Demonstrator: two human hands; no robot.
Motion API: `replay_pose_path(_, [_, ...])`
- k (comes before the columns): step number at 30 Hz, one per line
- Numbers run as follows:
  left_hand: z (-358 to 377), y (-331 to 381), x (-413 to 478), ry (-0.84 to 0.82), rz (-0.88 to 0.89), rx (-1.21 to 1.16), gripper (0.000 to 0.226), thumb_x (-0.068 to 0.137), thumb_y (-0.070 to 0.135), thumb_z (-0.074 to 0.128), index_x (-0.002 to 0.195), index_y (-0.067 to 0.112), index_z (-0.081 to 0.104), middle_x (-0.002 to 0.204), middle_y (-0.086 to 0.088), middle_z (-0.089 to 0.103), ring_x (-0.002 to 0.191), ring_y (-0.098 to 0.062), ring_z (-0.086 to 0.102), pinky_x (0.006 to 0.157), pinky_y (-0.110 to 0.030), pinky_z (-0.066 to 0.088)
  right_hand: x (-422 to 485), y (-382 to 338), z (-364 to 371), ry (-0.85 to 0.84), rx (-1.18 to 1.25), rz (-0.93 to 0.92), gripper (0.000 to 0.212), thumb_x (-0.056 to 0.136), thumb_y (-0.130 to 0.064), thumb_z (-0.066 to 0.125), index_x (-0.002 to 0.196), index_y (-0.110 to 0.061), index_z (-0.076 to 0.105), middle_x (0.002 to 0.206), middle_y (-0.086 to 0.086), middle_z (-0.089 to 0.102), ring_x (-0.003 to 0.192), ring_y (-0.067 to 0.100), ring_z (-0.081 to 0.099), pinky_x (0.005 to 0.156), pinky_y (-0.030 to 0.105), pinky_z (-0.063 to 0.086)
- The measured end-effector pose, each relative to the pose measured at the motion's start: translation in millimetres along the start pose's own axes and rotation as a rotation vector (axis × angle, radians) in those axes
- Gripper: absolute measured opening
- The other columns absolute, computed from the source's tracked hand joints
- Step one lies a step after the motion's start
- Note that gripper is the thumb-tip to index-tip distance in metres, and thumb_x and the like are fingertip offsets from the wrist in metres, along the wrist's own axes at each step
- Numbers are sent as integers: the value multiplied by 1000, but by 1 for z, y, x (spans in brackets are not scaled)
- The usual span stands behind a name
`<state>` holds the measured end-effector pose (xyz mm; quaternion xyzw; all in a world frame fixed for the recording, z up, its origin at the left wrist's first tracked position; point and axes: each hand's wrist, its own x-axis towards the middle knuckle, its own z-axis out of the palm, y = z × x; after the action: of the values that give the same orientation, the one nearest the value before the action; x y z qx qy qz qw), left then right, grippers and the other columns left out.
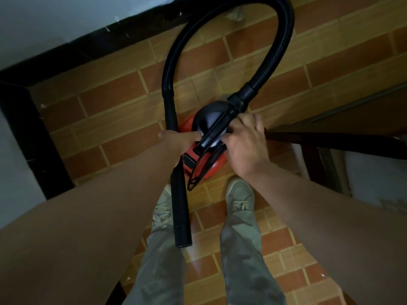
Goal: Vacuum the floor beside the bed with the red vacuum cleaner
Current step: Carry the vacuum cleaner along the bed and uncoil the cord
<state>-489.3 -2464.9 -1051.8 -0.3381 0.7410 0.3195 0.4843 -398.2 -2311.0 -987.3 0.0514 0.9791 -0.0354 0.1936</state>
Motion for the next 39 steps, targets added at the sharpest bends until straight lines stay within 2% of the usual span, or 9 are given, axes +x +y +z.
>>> replay_pose_path(6, [7,-5,-7,-21,-20,-43,136,17,55,81,141,12,46,115,-9,66,98,-32,67,86,-47,57,-6,-12,13,143,144,261,17,80,-22,73,96,-27,74,144,12,40,140,35,30,118,56,18])
replay_pose_path(13, [8,-8,-6,-45,2,-58,119,28,57,81,135,12,52,111,-11,69,93,-31,70,65,-38,58,-5,-21,27,253,218,530,70,76,-18,75,138,-9,44,150,23,33,140,38,31,117,54,22])
replay_pose_path(17, [8,-9,-1,-58,-15,-48,124,29,63,83,137,13,49,109,-8,70,90,-29,71,74,-41,60,-1,-23,22,192,358,707,98,70,-27,84,147,-4,27,140,22,39,122,35,46,103,47,42])
replay_pose_path(23, [7,-9,-1,-77,-16,-51,122,29,60,82,137,13,50,108,-8,71,89,-28,72,69,-40,60,6,-27,33,147,1152,888,39,77,-5,77,108,-12,54,91,-3,66,87,18,68,75,34,60])
replay_pose_path(25, [7,-11,4,-84,-19,-54,120,29,59,83,136,13,51,107,-9,73,88,-30,73,71,-44,61,11,-31,32,112,1424,967,20,77,-8,66,91,-22,64,83,-2,72,81,21,72,76,45,61])
replay_pose_path(30, [7,-14,5,-88,22,-88,118,33,57,84,135,11,52,107,-10,73,86,-31,74,67,-46,62,17,-28,7,8,2225,1155,17,91,-12,49,88,-8,66,70,4,67,67,18,65,67,33,56])
replay_pose_path(33, [4,-9,-9,-102,34,-121,119,36,52,82,140,9,47,106,-12,72,80,-31,75,59,-43,62,28,-32,2,-111,2289,1156,27,89,-29,69,107,-8,67,90,11,70,87,26,67,86,40,59])
replay_pose_path(36, [-2,-6,-25,-155,39,-148,94,54,41,82,135,6,50,105,-16,72,76,-31,76,50,-34,57,39,-41,3,-112,2197,1158,28,84,-23,80,101,-9,63,76,9,65,72,23,65,81,40,58])
replay_pose_path(39, [-12,-8,-42,-132,149,-119,62,80,17,73,135,5,48,100,-13,66,77,-24,68,42,-22,49,43,-44,3,-36,2080,1207,14,90,-11,70,93,-5,58,69,9,59,62,20,57,78,42,56])
